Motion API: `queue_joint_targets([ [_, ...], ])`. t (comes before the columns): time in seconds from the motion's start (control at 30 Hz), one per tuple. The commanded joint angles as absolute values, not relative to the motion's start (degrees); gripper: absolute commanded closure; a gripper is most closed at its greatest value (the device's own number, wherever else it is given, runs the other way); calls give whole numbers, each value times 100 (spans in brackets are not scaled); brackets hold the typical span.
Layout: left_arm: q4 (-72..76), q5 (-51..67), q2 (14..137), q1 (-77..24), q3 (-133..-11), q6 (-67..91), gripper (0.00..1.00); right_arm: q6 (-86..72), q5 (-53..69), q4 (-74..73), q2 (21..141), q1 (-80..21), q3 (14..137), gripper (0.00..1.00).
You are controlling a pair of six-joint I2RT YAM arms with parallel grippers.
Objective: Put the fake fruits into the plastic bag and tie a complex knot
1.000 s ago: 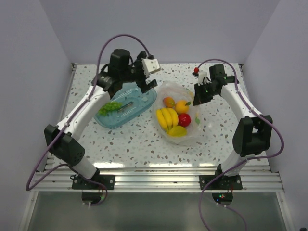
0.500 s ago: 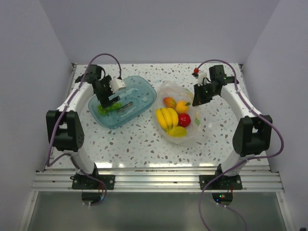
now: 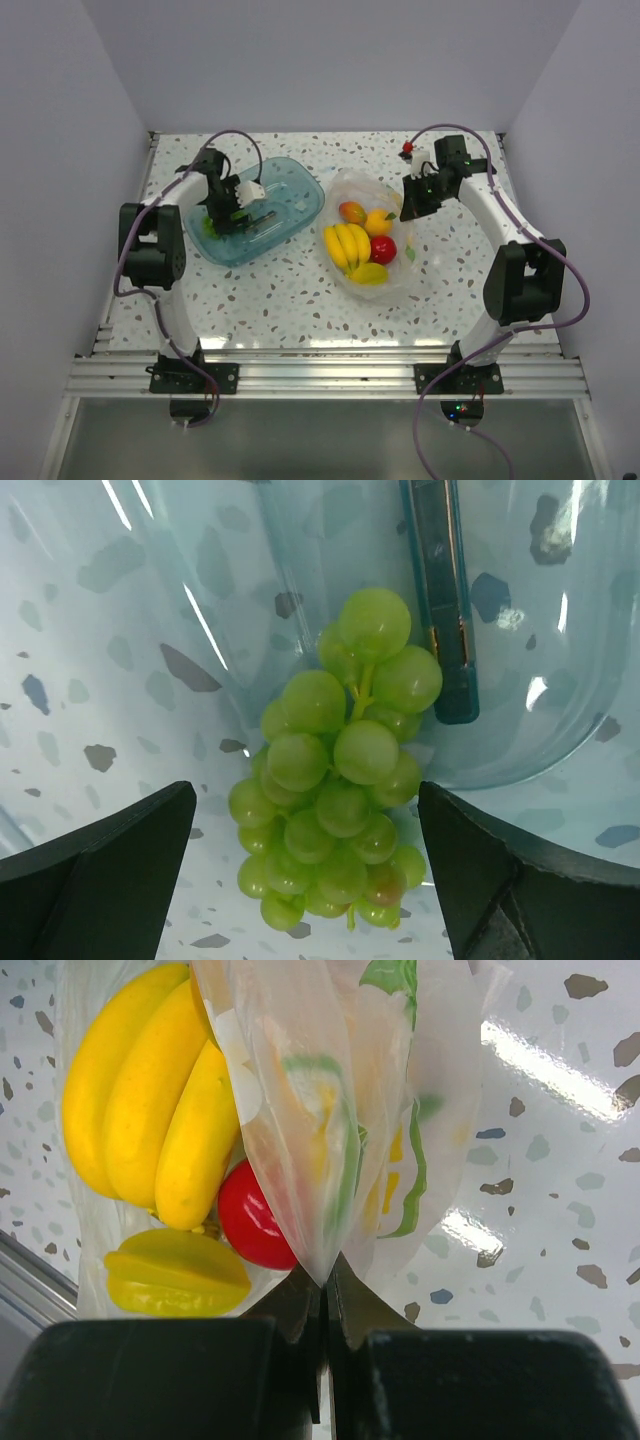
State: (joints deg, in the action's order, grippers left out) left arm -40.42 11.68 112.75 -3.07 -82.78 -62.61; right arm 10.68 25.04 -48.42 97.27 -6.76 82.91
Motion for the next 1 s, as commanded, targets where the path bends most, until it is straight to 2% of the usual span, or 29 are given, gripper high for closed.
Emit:
queue_joint_targets([
  [0.0,-3806,1020,11451,-299,-8324,-6513,2,1125,2549,-4825,9712,-694,8350,100],
  [0.2,-3902,844,11584,-290,-8253,-6618,20,1125,2575,-4843,9747,-703,8402,100],
  [0.33,-3955,616,11637,-150,-8384,-6548,38,1125,2584,-4852,9738,-694,8437,100],
  [0.37,-3999,554,11672,-106,-8498,-6461,46,1125,2584,-4852,9738,-694,8437,100],
  [0.43,-4051,379,11812,-9,-8630,-6285,54,1125,2593,-4852,9703,-694,8437,100],
  [0.5,-4087,247,11943,226,-8815,-6135,56,1143,2593,-4852,9677,-694,8411,100],
  [0.63,-4052,18,12181,579,-9061,-5688,69,1143,2601,-4843,9642,-694,8393,100],
  [0.97,-4088,-712,12568,1538,-9843,-5221,76,1134,2689,-4816,9650,-694,8393,100],
])
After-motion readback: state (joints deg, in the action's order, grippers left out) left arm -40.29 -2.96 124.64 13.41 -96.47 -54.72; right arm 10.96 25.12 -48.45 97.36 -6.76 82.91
